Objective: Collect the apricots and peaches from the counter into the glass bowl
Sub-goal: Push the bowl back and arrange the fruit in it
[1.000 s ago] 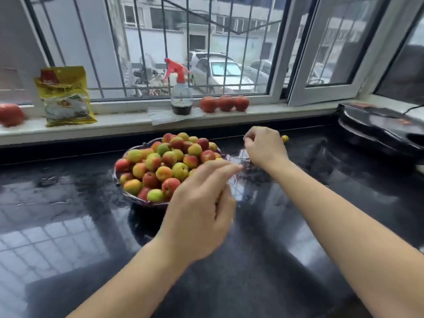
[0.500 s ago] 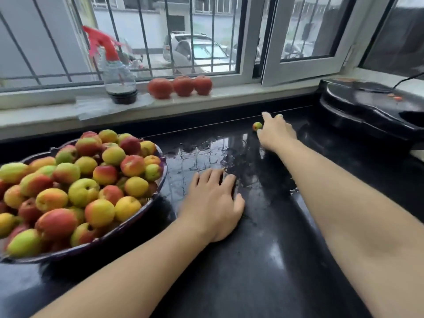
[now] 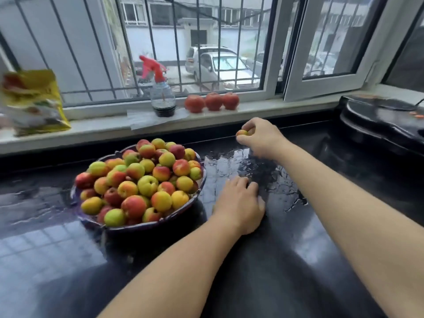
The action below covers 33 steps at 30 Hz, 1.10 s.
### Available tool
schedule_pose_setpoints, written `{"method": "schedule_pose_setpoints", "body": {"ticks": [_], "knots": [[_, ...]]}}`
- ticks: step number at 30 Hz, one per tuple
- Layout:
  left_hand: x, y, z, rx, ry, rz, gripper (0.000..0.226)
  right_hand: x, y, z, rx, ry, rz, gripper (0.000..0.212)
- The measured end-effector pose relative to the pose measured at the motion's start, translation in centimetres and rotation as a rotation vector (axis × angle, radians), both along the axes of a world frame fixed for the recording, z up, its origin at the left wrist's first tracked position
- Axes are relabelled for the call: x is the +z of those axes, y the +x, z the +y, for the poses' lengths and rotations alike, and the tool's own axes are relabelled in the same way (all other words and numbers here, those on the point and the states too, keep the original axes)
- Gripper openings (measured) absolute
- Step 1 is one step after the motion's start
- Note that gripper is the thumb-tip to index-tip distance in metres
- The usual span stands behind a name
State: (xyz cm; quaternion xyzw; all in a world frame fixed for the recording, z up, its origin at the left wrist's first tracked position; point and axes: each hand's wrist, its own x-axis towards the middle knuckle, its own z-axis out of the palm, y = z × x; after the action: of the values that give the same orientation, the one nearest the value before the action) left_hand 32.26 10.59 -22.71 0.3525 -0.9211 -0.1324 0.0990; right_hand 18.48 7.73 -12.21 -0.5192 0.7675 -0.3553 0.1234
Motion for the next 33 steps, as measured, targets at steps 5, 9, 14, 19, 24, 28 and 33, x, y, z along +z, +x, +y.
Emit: {"method": "schedule_pose_setpoints", "body": {"ticks": [5,9,14,19,24,28,33], "knots": [[6.1,8.8,5.5,-0.156,-0.047,0.307,0.033,5.6,12.3,4.0,0.446,-0.028,-0.006,0.029],[8.1,22.3,3.6,0.058,-0.472,0.832,0.026,5.4,19.7,3.3,0.526,0.054,0.295,0.035],[5.1,30.5,-3.1,0.667,0.005,1.044,0.05,4.1,24.0,3.1,0.478,0.148,0.454,0.039],[0.7,30.3,-2.7,0.507,0.343,0.956,0.063,4.8,23.8,4.3,0.45,0.19,0.451,0.038],[1.2,30.7,-2.8,0.44,0.418,0.966,0.064,4.8,21.7,4.0,0.303,0.146,0.246,0.022],[1.2,31.1,-2.9,0.446,0.435,0.97,0.069,3.9,21.3,3.2,0.155,0.071,0.187,0.013],[1.2,31.0,-2.8,0.41,0.461,0.94,0.067,2.3,19.9,4.1,0.025,0.098,0.219,0.015]]}}
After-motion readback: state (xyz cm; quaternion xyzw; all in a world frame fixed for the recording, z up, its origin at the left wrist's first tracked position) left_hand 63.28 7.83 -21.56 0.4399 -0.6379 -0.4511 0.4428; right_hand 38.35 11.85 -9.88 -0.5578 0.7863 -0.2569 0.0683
